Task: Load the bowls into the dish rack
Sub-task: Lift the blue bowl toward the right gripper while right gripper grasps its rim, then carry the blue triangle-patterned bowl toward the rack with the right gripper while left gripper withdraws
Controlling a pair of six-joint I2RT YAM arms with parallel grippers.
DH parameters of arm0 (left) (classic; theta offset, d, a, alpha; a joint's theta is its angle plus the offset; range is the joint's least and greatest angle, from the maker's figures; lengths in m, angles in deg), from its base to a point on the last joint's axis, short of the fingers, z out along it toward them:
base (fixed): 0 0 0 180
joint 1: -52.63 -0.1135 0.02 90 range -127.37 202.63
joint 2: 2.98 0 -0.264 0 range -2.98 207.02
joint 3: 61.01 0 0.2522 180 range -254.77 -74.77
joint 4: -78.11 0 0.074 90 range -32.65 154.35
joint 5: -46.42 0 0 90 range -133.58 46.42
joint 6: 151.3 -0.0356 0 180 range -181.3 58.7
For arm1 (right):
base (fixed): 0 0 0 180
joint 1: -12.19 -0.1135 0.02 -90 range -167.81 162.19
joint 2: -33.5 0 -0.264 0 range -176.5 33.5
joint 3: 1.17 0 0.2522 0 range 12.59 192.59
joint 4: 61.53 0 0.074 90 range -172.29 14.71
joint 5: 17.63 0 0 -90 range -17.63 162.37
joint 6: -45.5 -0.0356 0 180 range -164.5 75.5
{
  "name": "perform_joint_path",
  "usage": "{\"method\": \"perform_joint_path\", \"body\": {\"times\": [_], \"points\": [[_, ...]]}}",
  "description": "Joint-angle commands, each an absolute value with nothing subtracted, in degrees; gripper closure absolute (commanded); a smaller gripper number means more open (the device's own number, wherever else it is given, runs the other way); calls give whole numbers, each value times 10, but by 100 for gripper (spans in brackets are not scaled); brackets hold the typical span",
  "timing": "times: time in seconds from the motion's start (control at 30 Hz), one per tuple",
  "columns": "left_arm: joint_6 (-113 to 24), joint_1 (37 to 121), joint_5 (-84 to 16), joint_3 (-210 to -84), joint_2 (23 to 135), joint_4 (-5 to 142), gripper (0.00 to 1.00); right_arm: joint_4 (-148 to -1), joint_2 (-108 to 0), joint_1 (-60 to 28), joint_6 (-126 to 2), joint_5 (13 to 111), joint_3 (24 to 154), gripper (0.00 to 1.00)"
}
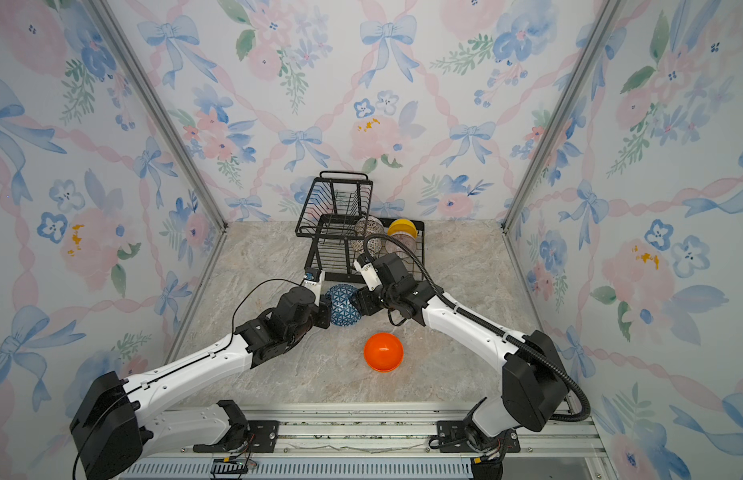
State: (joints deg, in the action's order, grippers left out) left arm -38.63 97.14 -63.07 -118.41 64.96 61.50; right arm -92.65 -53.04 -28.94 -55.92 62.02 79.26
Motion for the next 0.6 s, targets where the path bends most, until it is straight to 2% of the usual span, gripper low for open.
{"method": "perform_joint_path", "body": {"times": [0.0, 0.17, 0.43, 0.57], "points": [[-394, 974, -628, -1197, 644, 648, 100, -936, -541, -298, -558, 613, 812, 44], [-394, 973, -629, -1195, 639, 650, 100, -938, -547, -300, -558, 614, 814, 57], [-397, 974, -628, -1198, 639, 651, 100, -942, -553, -301, -557, 617, 815, 86], [-398, 974, -624, -1198, 638, 650, 100, -940, -553, -303, -558, 619, 813, 95]]}}
